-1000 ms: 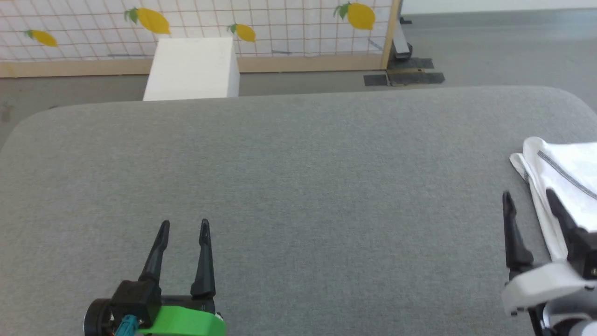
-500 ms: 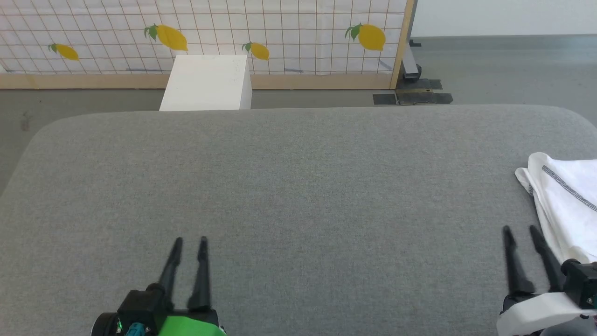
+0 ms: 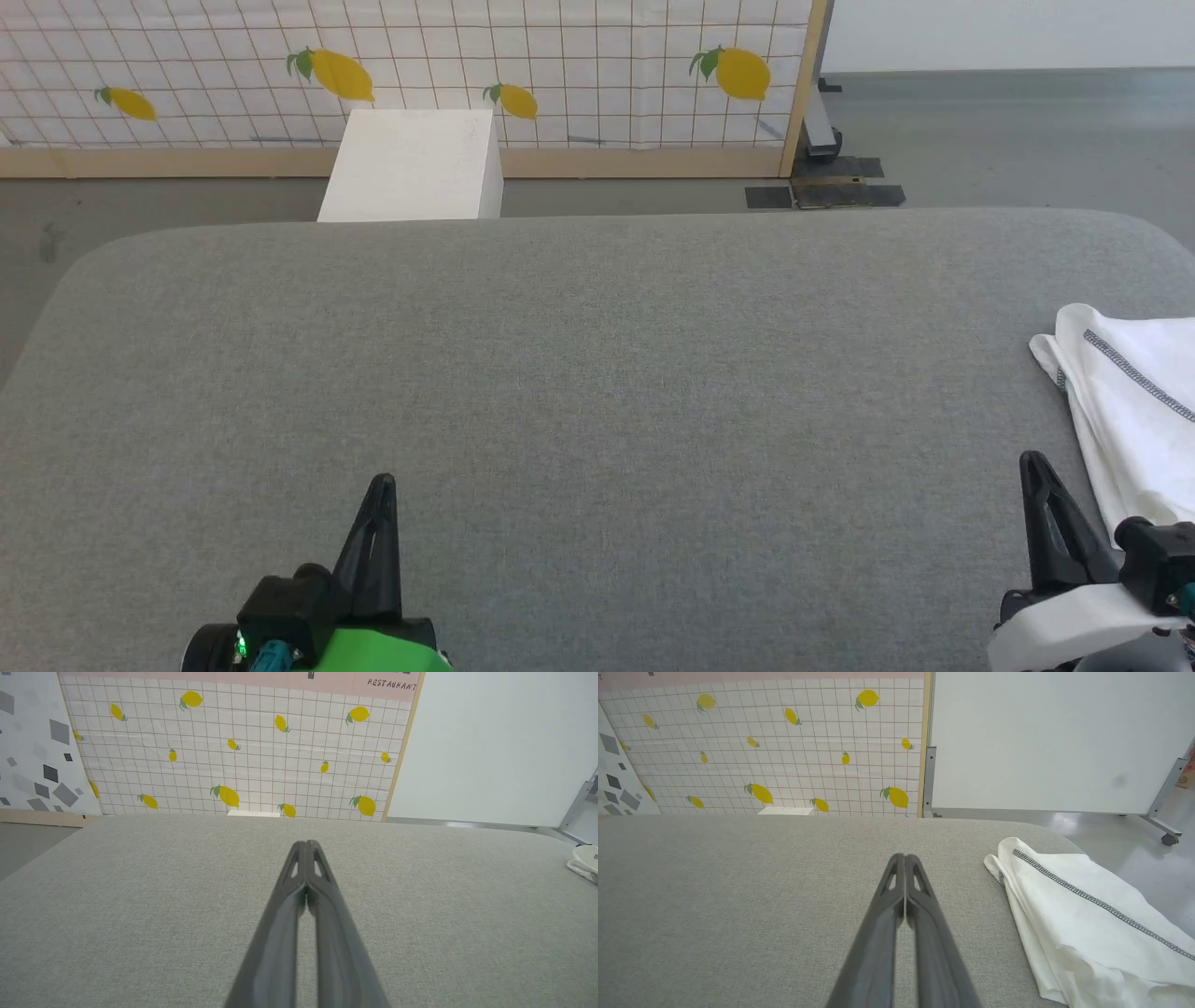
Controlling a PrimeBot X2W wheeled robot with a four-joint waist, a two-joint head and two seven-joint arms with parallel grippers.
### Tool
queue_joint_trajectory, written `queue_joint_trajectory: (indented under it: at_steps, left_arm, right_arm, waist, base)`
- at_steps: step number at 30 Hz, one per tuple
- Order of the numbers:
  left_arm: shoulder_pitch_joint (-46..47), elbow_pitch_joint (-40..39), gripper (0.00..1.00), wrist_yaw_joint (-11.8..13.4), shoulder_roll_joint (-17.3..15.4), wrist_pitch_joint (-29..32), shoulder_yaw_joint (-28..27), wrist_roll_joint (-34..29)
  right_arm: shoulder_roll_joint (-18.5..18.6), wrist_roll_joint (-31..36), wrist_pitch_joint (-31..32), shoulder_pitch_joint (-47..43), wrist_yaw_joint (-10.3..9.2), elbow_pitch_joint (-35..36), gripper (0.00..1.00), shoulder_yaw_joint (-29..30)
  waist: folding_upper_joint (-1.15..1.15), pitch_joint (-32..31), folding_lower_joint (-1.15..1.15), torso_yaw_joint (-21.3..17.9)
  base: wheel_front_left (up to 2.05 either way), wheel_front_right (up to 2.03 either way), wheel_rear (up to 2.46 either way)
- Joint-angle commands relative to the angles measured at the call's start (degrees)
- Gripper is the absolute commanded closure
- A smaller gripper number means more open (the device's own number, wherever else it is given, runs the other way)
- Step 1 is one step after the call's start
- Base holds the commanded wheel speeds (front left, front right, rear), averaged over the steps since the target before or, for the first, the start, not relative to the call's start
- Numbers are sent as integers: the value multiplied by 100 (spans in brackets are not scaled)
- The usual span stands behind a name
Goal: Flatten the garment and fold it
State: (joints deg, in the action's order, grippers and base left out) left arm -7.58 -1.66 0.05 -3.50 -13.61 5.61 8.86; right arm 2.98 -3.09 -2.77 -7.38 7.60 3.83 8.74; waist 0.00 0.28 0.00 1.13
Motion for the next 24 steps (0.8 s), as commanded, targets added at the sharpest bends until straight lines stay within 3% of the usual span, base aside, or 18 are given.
queue_joint_trajectory:
  at_steps: [1,24]
  left_arm:
    - [68,16,100,-1,6,45,-35,-61]
    - [208,46,100,-1,18,312,-142,-228]
  right_arm:
    - [-1,26,11,68,-1,-22,100,-39]
    - [-3,83,65,204,-3,-95,100,-208]
  waist:
    - [0,0,0,-2]
    - [0,-6,0,-24]
  base:
    - [0,0,0]
    - [0,0,0]
